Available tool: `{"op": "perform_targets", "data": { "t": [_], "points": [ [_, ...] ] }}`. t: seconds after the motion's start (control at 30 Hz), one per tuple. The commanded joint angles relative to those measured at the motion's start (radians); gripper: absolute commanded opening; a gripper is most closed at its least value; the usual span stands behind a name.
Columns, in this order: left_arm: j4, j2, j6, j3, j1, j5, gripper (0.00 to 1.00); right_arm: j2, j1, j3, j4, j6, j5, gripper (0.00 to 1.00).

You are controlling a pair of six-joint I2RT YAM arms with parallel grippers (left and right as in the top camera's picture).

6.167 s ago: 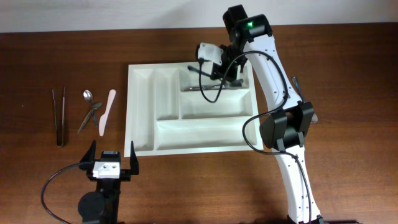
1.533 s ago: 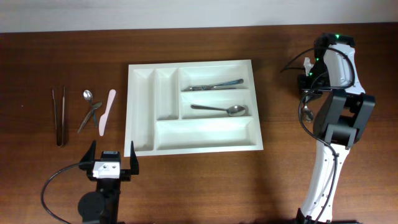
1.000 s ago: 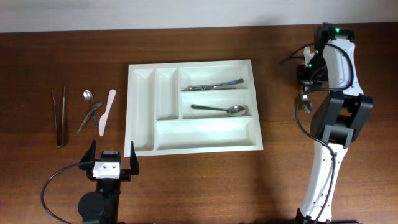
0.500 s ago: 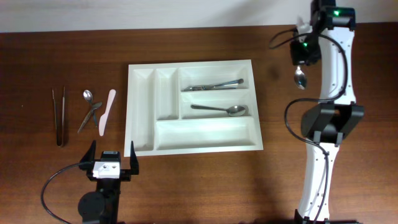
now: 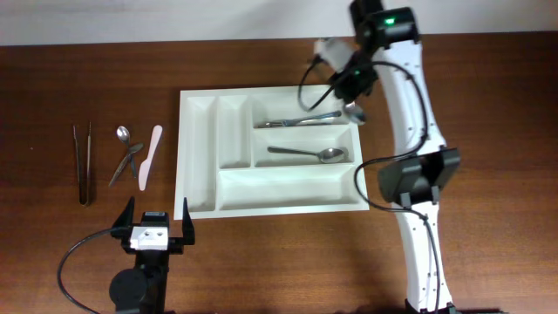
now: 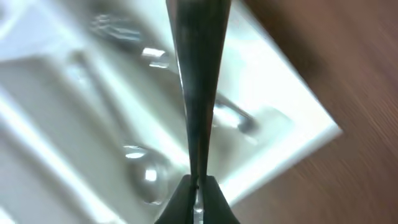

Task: Pack container
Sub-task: 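Carry the knife over the tray and release it in the middle compartment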

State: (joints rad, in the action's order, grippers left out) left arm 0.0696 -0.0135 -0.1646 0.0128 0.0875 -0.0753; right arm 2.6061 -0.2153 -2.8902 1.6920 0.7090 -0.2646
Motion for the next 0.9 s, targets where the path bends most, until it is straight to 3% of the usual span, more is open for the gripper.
{"op": "perform_targets", "data": {
  "t": [0.0,0.33,0.5,0.73,0.77,0.8,0.83,0.87],
  "points": [
    [0.003,0.008,-0.010,-0.004,0.005,-0.014,0.99,0.004,-0.029,0.002,0.007,0.220,-0.106,0.04],
    [0.003,0.008,-0.010,-0.004,0.005,-0.014,0.99,0.004,-0.091,0.178,0.007,0.409,-0.106,0.04],
    [0.003,0.008,-0.010,-0.004,0.005,-0.014,0.99,0.004,-0.106,0.301,0.007,0.429,-0.106,0.04],
    [0.003,0.008,-0.010,-0.004,0.005,-0.014,0.99,0.004,-0.106,0.322,0.006,0.428,-0.106,0.04],
    [0.003,0.008,-0.010,-0.004,0.005,-0.014,0.99,0.004,-0.105,0.322,0.004,0.428,-0.106,0.06],
    [0.003,0.008,-0.010,-0.004,0.005,-0.014,0.99,0.004,-0.105,0.322,0.005,0.428,-0.108,0.14],
    [0.003,0.008,-0.010,-0.004,0.005,-0.014,0.99,0.004,-0.105,0.322,0.005,0.428,-0.110,0.30],
    [0.003,0.008,-0.010,-0.004,0.005,-0.014,0.99,0.004,-0.105,0.322,0.004,0.428,-0.111,0.35]
  ]
}}
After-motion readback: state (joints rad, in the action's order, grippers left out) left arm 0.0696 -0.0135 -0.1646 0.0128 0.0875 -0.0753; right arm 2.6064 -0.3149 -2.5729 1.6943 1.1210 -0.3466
